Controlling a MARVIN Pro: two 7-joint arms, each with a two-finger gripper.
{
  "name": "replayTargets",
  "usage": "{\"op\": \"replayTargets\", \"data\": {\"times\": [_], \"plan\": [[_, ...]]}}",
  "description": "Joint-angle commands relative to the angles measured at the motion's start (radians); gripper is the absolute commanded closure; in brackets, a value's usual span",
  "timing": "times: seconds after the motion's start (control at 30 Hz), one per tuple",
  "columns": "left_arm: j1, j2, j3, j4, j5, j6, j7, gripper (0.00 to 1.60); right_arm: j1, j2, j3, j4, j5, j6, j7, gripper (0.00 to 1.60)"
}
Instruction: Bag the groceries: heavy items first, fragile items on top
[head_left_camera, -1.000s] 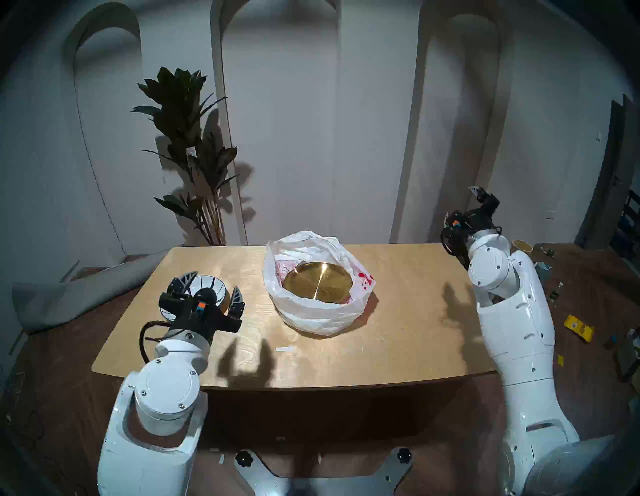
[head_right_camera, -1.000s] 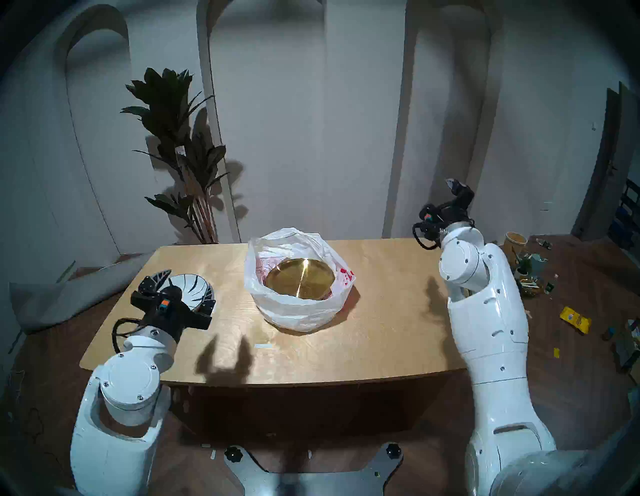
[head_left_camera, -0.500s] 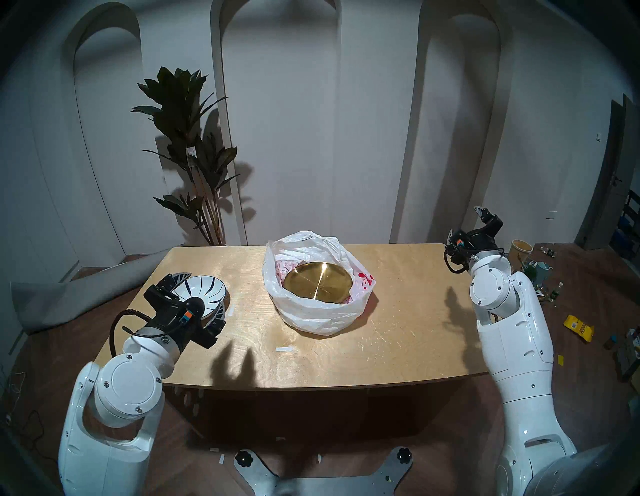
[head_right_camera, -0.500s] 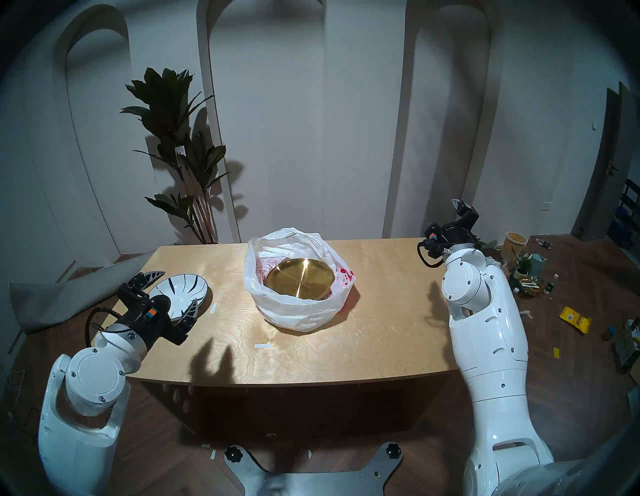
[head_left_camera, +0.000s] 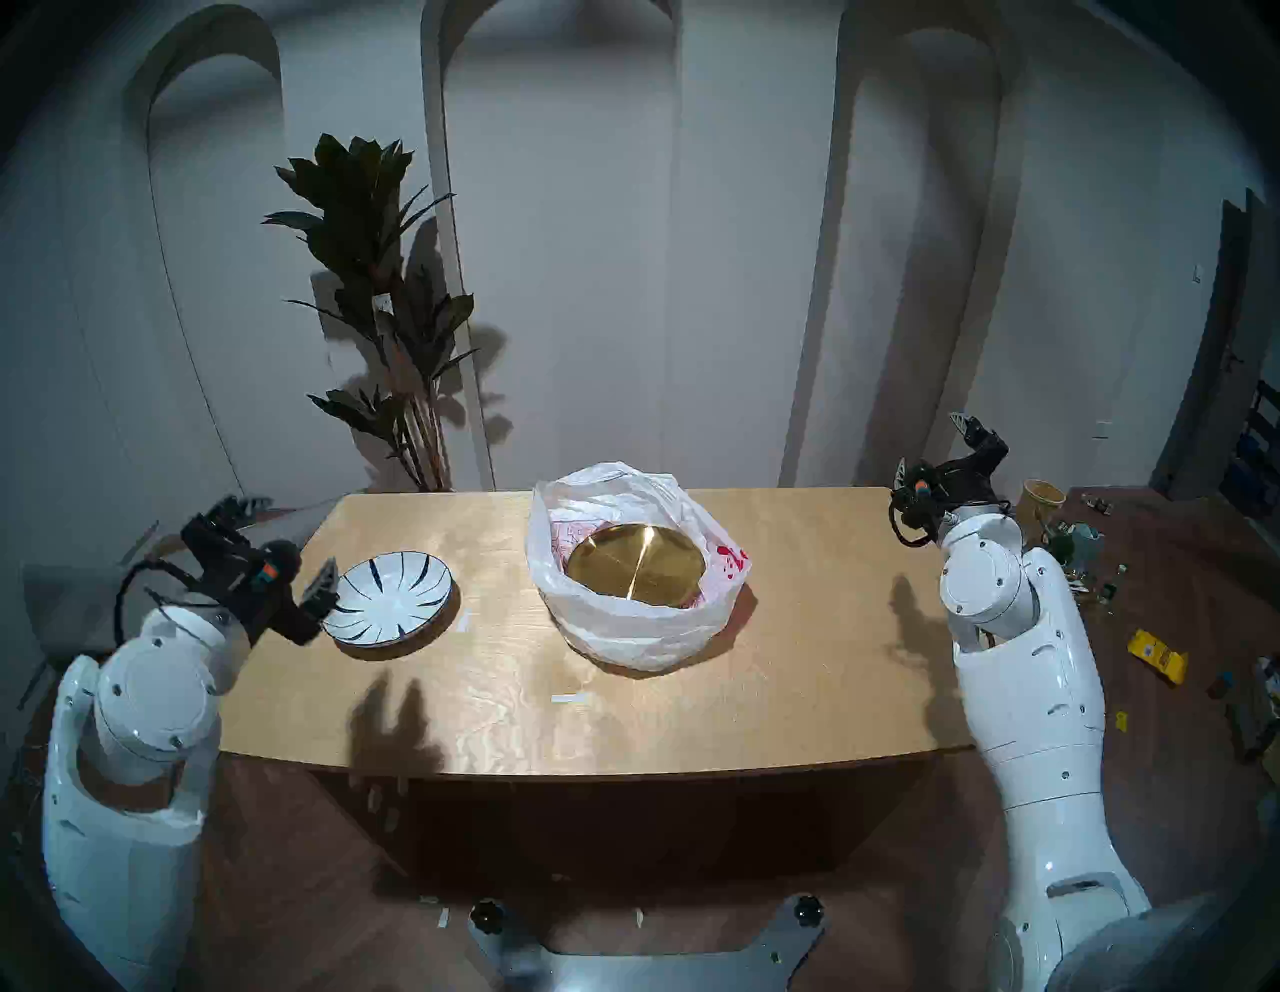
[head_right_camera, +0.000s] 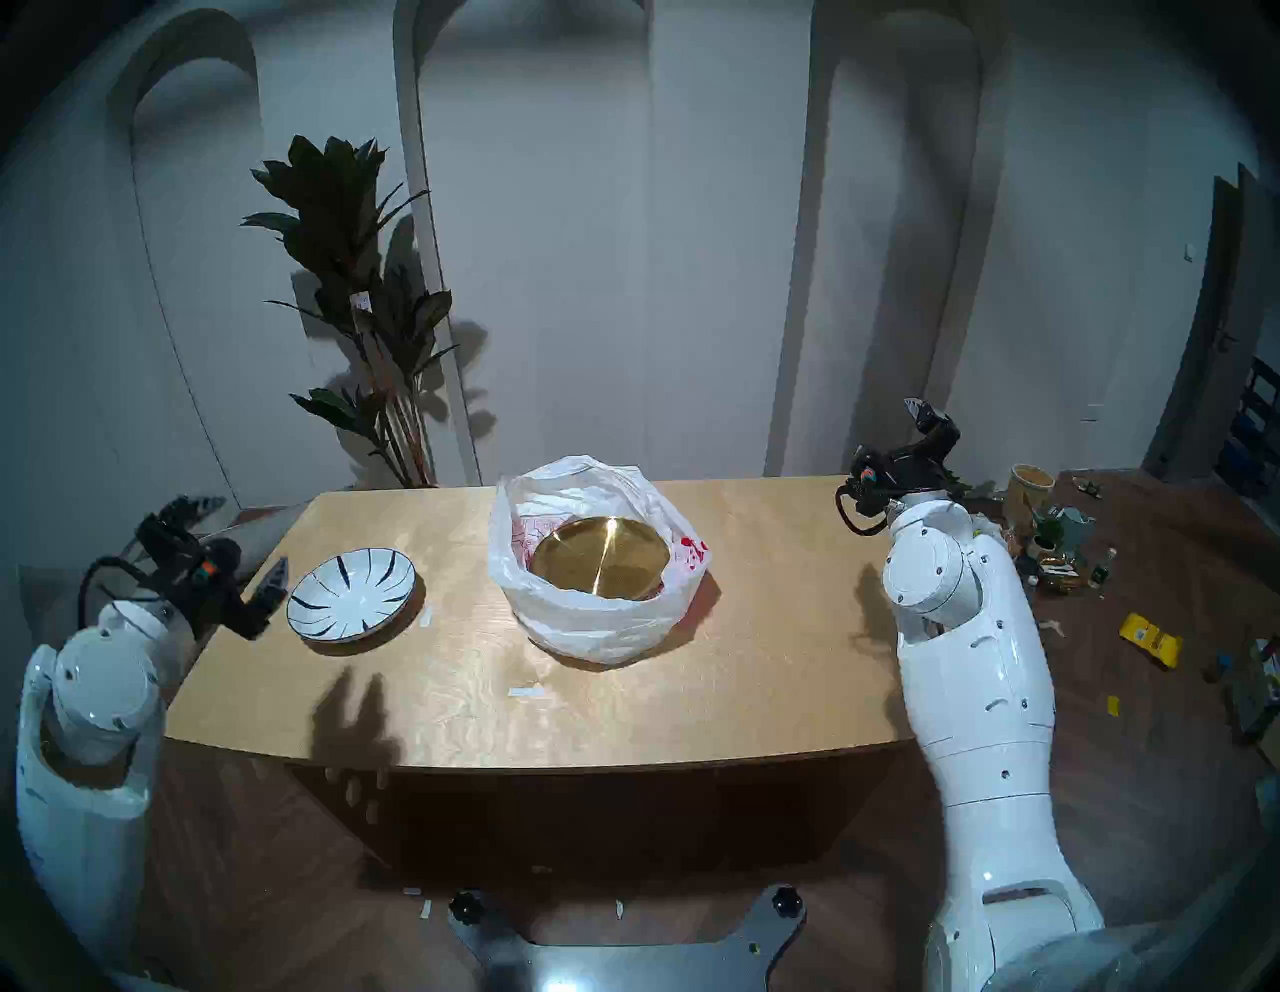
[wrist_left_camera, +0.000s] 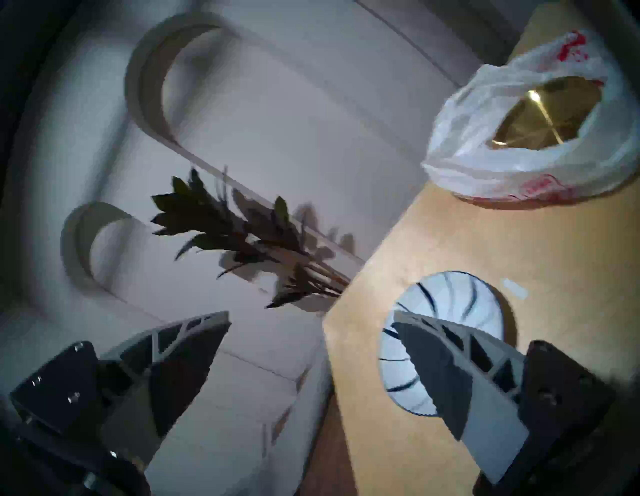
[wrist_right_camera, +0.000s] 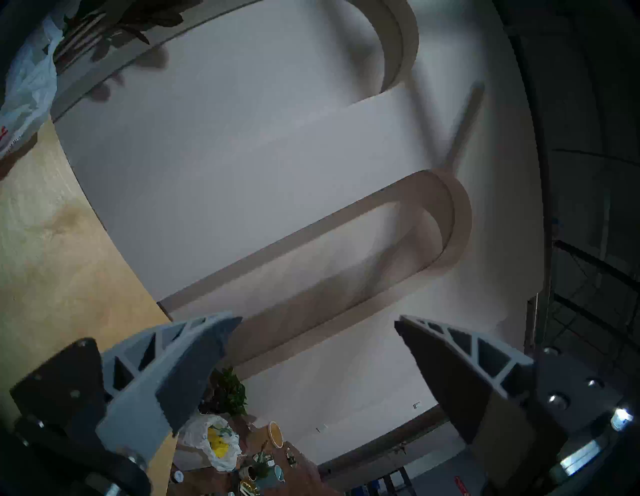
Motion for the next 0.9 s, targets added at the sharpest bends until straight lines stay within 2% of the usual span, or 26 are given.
{"op": "replayTargets", "data": {"times": [0.0, 0.13, 0.17, 0.23, 0.27, 0.7, 0.73, 0.77, 0.8, 0.87], "plan": [[-0.104, 0.104, -0.01, -0.039, -0.018, -0.021, -0.012, 0.0, 0.009, 0.002, 0.003, -0.016, 0.0, -0.01, -0.016, 0.0], [-0.165, 0.167, 0.024, 0.019, -0.02, -0.032, -0.064, 0.0, 0.009, 0.001, 0.005, -0.015, 0.002, -0.015, -0.021, 0.0], [-0.153, 0.155, 0.027, 0.024, -0.015, -0.04, -0.079, 0.0, 0.009, 0.0, 0.005, -0.015, 0.003, -0.015, -0.022, 0.0], [-0.196, 0.199, 0.052, 0.073, -0.013, -0.041, -0.123, 0.0, 0.009, 0.0, 0.006, -0.015, 0.004, -0.018, -0.026, 0.0], [-0.189, 0.192, 0.055, 0.08, -0.012, -0.046, -0.134, 0.0, 0.009, 0.0, 0.006, -0.015, 0.004, -0.019, -0.027, 0.0], [-0.319, 0.341, 0.231, 0.312, -0.008, -0.106, -0.416, 0.0, 0.006, -0.002, 0.009, -0.012, 0.008, -0.036, -0.047, 0.0], [-0.342, 0.366, 0.254, 0.335, -0.013, -0.11, -0.441, 0.0, 0.006, -0.002, 0.009, -0.012, 0.008, -0.038, -0.049, 0.0], [-0.328, 0.353, 0.253, 0.337, -0.016, -0.118, -0.447, 0.0, 0.006, -0.003, 0.009, -0.011, 0.008, -0.039, -0.05, 0.0], [-0.353, 0.38, 0.278, 0.358, -0.021, -0.122, -0.477, 0.0, 0.006, -0.003, 0.009, -0.011, 0.009, -0.04, -0.051, 0.0], [-0.367, 0.397, 0.305, 0.38, -0.025, -0.135, -0.511, 0.0, 0.005, -0.003, 0.009, -0.01, 0.009, -0.043, -0.054, 0.0]]}}
